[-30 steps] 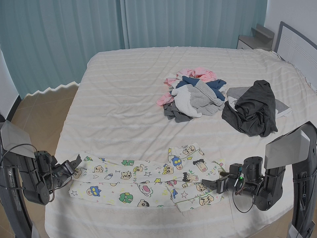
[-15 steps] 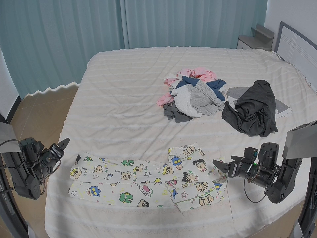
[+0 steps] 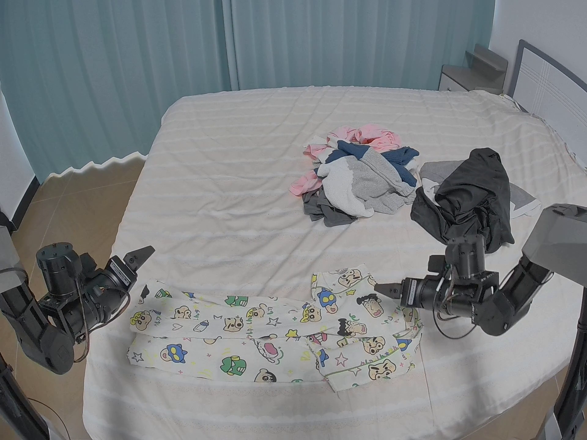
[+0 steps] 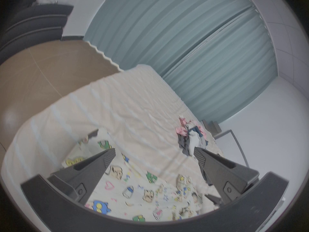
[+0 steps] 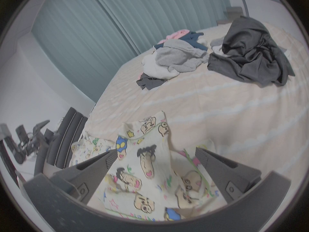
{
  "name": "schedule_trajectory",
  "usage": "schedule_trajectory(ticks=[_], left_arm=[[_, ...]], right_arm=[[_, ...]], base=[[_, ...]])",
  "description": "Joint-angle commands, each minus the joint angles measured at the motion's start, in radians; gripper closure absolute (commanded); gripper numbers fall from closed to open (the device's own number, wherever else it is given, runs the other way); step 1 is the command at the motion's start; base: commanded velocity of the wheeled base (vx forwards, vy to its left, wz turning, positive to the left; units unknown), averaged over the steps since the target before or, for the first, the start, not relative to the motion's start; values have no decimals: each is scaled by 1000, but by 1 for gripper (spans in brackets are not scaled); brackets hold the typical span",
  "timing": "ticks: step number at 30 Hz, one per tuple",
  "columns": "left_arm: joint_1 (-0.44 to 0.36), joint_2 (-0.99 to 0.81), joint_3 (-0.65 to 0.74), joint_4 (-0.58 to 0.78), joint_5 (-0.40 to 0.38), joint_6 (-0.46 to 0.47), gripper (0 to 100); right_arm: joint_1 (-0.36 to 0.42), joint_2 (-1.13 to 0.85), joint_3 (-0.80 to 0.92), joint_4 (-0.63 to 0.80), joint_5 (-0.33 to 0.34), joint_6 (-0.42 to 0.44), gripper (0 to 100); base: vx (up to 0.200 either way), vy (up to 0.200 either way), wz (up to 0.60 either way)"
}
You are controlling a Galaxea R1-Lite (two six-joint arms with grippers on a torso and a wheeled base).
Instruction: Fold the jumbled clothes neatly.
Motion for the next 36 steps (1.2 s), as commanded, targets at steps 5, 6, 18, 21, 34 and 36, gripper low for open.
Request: schedule_trajectory(ticks=[5, 6, 18, 21, 34, 36], left_arm=[[-68, -13, 142, 57, -330, -119, 0], [-67, -9, 146, 50, -339, -119, 0], [-68, 159, 238, -189, -348, -111, 0], [-68, 194, 249, -233, -347, -110, 0], [-74, 191, 252, -233, -342, -111, 0], [-74, 191, 254, -233, -340, -111, 0]], right_arm=[[44, 134, -579, 499, 1, 142, 0], [44, 142, -595, 514, 1, 142, 0], [6, 288, -734, 580, 41, 141, 0], [1, 309, -759, 580, 47, 142, 0], [1, 367, -785, 555, 104, 144, 0], [3, 375, -786, 535, 107, 141, 0]], base=[[0, 0, 0], [0, 0, 0], [0, 0, 0], [0, 0, 0], [0, 0, 0], [0, 0, 0]])
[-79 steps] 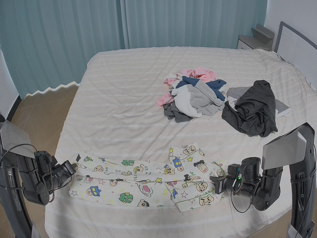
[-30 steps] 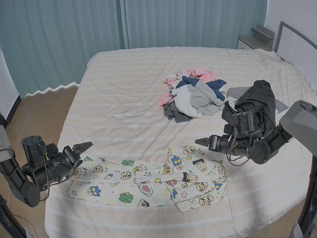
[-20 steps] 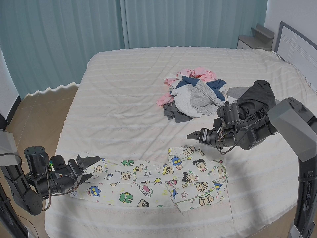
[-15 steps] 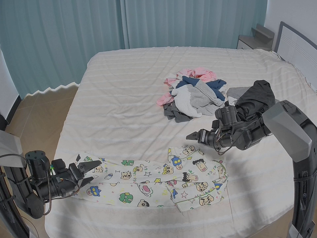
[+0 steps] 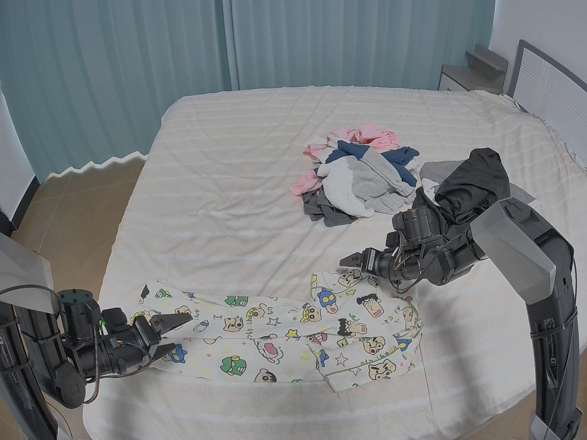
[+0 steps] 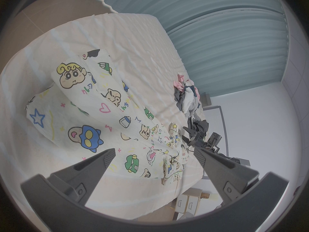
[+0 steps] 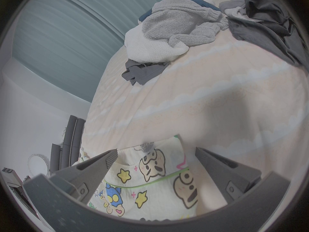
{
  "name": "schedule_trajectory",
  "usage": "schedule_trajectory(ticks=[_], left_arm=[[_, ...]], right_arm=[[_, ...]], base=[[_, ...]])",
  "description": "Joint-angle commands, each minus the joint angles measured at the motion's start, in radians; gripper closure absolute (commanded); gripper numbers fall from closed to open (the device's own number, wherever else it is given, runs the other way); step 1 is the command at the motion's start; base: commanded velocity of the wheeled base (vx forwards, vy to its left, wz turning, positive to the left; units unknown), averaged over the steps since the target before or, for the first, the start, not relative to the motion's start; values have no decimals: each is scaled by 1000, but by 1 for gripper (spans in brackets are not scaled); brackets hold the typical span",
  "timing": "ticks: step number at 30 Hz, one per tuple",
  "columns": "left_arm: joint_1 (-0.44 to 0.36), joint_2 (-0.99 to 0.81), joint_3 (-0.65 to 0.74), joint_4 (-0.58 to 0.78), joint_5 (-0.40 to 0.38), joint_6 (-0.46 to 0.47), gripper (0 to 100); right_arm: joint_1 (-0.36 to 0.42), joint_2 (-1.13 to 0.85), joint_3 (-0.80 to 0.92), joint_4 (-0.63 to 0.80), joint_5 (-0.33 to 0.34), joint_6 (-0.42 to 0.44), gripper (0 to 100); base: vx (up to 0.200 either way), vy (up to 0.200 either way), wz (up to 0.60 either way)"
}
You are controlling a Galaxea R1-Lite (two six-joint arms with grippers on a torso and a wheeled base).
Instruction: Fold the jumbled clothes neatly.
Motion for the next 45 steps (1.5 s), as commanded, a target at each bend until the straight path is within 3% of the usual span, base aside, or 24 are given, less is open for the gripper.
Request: schedule_trajectory(ticks=[1, 16, 30, 31, 45], left_arm=[[-2, 7, 2, -18, -1, 0, 0], [-8, 7, 2, -18, 3, 0, 0], [-16, 7, 4, -18, 6, 0, 0], [-16, 7, 4, -18, 6, 0, 0], [-16, 9, 2, -18, 6, 0, 0]], right_arm=[[3, 28, -2, -26, 8, -3, 0], [5, 25, 16, -41, 94, -69, 0], [23, 20, 51, -46, 114, -129, 0], [26, 22, 50, -52, 117, -129, 100], [15, -14, 126, -159, 126, -131, 100]], base=[[0, 0, 0], [0, 0, 0], [0, 0, 0], [0, 0, 0], [0, 0, 0]])
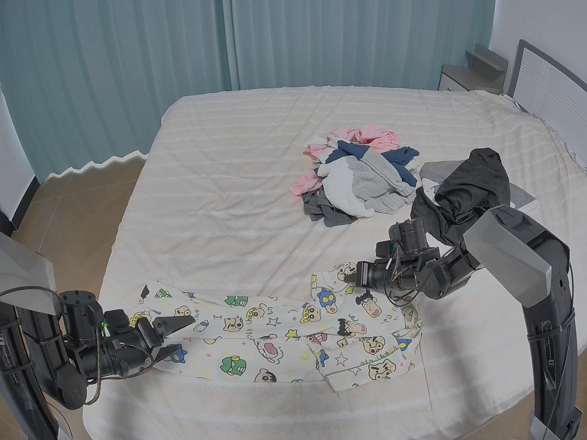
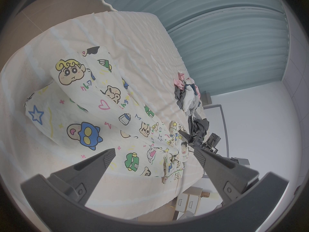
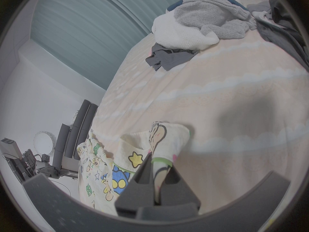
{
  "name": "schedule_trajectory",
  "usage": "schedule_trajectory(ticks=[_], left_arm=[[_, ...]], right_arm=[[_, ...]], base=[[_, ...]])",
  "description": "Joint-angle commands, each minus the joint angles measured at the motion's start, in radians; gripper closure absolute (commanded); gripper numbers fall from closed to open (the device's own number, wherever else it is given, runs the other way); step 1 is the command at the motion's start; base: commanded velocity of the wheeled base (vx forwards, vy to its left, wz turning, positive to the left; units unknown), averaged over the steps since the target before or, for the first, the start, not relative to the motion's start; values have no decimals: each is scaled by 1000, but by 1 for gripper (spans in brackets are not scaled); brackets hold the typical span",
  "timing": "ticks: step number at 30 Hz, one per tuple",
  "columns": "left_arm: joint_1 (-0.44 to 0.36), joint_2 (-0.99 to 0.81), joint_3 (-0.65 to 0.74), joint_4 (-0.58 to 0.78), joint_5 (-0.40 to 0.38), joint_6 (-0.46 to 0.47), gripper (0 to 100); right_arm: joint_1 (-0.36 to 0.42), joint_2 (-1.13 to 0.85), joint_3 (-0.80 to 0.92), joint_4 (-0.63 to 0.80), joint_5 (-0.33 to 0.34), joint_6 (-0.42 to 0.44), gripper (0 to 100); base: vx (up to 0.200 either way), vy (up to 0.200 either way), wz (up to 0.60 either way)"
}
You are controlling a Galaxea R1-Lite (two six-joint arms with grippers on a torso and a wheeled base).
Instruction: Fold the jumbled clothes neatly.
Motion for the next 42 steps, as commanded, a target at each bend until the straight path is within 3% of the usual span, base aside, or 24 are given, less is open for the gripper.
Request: schedule_trajectory(ticks=[1, 7, 25, 42], left_arm=[[0, 3, 0, -18, 0, 0, 0], [0, 3, 1, -18, 1, 0, 0], [0, 0, 1, -18, 9, 0, 0], [-2, -4, 7, -18, 9, 0, 0]], right_arm=[[-6, -33, 53, -37, 4, 0, 100], [-5, -83, 123, -109, 11, 0, 100], [11, -278, 514, -419, 174, -19, 100], [29, -269, 698, -561, 206, -86, 100]], base=[[0, 0, 0], [0, 0, 0], [0, 0, 0], [0, 0, 0]])
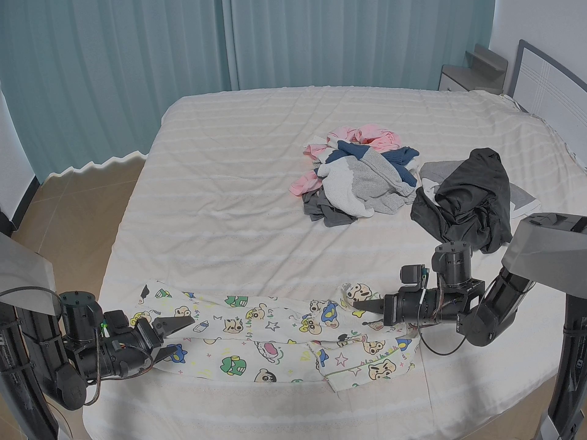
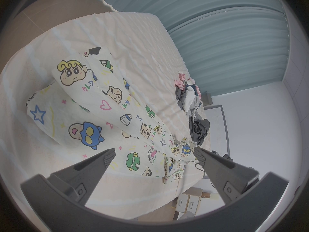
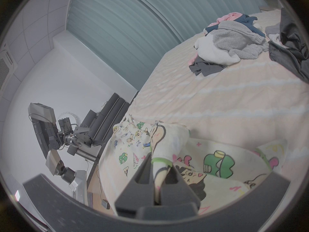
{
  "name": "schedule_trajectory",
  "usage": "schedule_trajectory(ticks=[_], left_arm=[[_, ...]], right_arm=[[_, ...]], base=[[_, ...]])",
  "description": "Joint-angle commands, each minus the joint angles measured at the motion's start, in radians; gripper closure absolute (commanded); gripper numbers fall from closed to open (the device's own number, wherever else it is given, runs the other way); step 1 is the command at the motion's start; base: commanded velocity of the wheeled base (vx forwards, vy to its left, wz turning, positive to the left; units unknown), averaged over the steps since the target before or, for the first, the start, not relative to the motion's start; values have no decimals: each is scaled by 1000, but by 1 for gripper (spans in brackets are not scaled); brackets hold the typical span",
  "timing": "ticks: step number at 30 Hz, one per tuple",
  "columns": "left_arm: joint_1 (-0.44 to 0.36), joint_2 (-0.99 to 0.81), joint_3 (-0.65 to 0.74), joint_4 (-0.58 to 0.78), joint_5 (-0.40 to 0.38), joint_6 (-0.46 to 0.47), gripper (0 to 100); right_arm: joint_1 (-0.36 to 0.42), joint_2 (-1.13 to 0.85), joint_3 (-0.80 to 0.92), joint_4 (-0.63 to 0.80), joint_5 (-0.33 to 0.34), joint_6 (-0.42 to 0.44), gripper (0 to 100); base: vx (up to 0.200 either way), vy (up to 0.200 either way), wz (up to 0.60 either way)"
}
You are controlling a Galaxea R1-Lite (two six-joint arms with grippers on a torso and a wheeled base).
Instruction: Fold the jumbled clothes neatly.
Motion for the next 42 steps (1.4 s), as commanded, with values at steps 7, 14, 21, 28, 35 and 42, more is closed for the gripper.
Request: schedule_trajectory(ticks=[7, 14, 21, 28, 35, 42], left_arm=[[-2, -2, 3, -18, 0, 0, 0], [-2, -2, 3, -18, 0, 0, 0], [0, -2, 3, -18, 0, 0, 0], [0, -2, 3, -18, 0, 0, 0], [-2, -2, 6, -18, 0, 0, 0], [0, -4, 6, -18, 0, 0, 0]], right_arm=[[28, 16, 45, -7, 4, -4, 100], [32, 39, 39, -8, -4, -9, 100], [9, 39, 16, -7, -29, -6, 100], [-3, 65, 10, -11, -69, 0, 100], [1, 105, -42, -10, -118, 2, 100], [1, 146, -100, -2, -168, 3, 100]], base=[[0, 0, 0], [0, 0, 0], [0, 0, 0], [0, 0, 0], [0, 0, 0], [0, 0, 0]])
